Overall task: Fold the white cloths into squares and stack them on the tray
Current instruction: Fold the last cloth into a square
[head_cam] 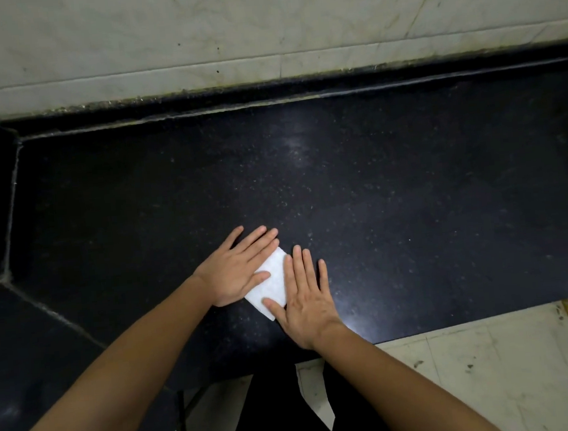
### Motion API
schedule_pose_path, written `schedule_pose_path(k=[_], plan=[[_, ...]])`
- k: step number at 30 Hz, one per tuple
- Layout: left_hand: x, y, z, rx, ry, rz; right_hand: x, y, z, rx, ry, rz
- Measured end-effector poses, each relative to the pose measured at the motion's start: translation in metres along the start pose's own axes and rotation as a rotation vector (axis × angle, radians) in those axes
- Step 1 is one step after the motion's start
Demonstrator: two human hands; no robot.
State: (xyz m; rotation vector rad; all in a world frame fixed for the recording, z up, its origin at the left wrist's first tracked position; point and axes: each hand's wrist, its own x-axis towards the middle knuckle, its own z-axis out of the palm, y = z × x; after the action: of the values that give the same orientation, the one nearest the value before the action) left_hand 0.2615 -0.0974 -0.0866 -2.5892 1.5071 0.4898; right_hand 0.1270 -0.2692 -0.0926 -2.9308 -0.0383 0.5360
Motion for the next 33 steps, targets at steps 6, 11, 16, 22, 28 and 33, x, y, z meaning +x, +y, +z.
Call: schedule_pose_path(k=[6, 11, 16, 22, 28, 33], plan=[[-0.014, 0.014, -0.017, -0.140, -0.033, -0.183, 0.001, 0.032, -0.021, -0.007, 0.045, 0.030], [-0.033, 0.018, -0.019, -0.130, 0.083, -0.359, 0.023, 0.041, -0.050, 0.074, 0.099, -0.020], [-0.029, 0.018, -0.034, -0.253, -0.005, -0.539, 0.051, 0.022, -0.074, 0.156, 0.010, -0.099], [-0.028, 0.009, -0.053, -0.350, -0.220, -0.585, 0.069, 0.007, -0.092, 0.206, -0.234, -0.087], [-0.059, 0.010, -0.087, -0.893, 0.058, -0.605, 0.068, 0.016, -0.113, 0.893, -0.451, 0.035], [-0.088, 0.012, -0.143, -1.433, 0.346, -0.704, 0.060, 0.015, -0.150, 1.217, -0.418, -0.001]])
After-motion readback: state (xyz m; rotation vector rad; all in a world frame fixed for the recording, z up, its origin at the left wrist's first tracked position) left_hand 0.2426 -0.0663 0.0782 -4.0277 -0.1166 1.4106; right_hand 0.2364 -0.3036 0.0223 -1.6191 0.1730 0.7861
